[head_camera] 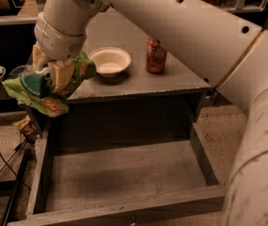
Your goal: Pick green rice chip bag from top drawer and place on counter
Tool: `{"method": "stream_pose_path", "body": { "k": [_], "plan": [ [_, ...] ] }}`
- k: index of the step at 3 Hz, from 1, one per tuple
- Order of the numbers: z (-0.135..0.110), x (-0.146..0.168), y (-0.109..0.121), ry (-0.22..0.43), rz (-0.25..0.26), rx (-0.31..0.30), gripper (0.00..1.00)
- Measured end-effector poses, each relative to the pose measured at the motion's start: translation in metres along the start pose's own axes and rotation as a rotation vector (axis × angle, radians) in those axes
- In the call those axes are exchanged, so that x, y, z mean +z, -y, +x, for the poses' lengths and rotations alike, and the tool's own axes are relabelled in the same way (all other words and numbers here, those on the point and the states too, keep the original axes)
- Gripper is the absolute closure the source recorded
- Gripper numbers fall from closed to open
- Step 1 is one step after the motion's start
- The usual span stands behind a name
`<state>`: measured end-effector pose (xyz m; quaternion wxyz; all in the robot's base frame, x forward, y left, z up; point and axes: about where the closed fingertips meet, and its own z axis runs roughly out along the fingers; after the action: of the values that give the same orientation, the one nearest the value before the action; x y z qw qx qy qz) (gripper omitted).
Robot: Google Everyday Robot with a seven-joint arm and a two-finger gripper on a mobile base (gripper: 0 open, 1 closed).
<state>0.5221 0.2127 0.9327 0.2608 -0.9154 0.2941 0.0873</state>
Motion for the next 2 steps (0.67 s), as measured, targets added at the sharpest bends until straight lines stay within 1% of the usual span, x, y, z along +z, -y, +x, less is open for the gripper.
{"method": "stream_pose_path", "body": {
  "k": [1,2],
  "plan": [
    [0.0,0.0,0.0,0.0,-0.001,0.001,1.0],
    [0.018,0.004,0.012,0.007,0.008,0.006,1.0]
  ]
}}
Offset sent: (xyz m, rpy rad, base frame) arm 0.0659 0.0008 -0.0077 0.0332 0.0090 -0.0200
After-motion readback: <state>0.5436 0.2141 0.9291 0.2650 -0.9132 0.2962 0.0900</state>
